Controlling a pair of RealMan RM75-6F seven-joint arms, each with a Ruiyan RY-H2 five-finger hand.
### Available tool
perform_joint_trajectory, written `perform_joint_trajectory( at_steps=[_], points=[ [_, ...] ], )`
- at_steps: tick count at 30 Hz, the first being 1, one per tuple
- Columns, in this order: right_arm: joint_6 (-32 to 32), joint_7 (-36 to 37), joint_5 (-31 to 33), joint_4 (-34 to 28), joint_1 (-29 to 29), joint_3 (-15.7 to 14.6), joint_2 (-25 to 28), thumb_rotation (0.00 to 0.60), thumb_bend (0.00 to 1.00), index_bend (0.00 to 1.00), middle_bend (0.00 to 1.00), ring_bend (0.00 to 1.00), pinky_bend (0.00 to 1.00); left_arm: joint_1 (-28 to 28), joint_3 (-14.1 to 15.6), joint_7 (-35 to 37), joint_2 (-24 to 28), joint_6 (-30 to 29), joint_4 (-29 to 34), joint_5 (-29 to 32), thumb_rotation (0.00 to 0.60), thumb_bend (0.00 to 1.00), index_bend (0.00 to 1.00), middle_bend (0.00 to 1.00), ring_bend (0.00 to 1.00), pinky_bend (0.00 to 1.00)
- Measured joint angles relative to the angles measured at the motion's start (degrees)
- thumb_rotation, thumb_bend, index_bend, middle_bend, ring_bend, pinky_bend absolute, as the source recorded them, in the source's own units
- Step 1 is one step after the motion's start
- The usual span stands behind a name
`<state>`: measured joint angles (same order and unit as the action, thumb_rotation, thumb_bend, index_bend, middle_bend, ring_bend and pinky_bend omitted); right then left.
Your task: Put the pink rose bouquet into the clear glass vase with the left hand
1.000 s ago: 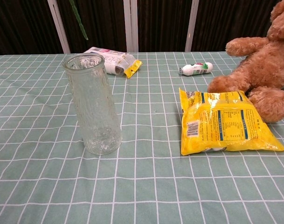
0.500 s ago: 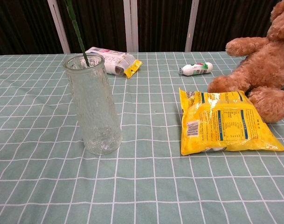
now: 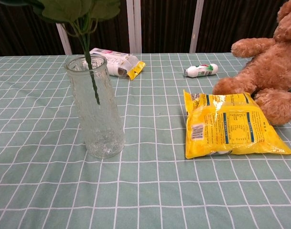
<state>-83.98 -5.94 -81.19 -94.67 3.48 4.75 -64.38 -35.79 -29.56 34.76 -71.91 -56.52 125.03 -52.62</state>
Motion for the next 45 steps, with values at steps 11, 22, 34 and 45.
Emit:
perform_joint_trajectory(
  at_steps=[11,22,34,45],
  points=[
    [0.01,0.87,0.02,0.02,-0.11,0.07,0.35,0.6,0.24,0.11,0.11,0.06,0.0,-0.42,4.55,-2.06,-3.41,0.8,-5.08,-4.74,0.6,0.29,0.3,0.26,0.13,0.26],
    [0.2,1.27,-0.5,-0.01,0.0,-0.11,0.36,0.6,0.24,0.11,0.11,0.06,0.0,-0.94,6.46,-1.23,-1.3,5.47,-7.14,-11.1,0.6,0.13,0.17,0.08,0.0,0.1],
    [0.44,1.46,-0.58,0.18,0.16,-0.14,0.19,0.6,0.24,0.11,0.11,0.06,0.0,-0.03,6.62,-8.69,10.53,6.11,-7.41,-10.66,0.6,0.12,0.15,0.07,0.0,0.1],
    [0.38,0.42,-0.7,-0.16,0.15,-0.32,-0.15,0.6,0.24,0.11,0.11,0.06,0.0,2.76,11.0,-35.61,17.85,-5.72,-3.23,-7.38,0.6,0.12,0.17,0.09,0.0,0.1]
  ],
)
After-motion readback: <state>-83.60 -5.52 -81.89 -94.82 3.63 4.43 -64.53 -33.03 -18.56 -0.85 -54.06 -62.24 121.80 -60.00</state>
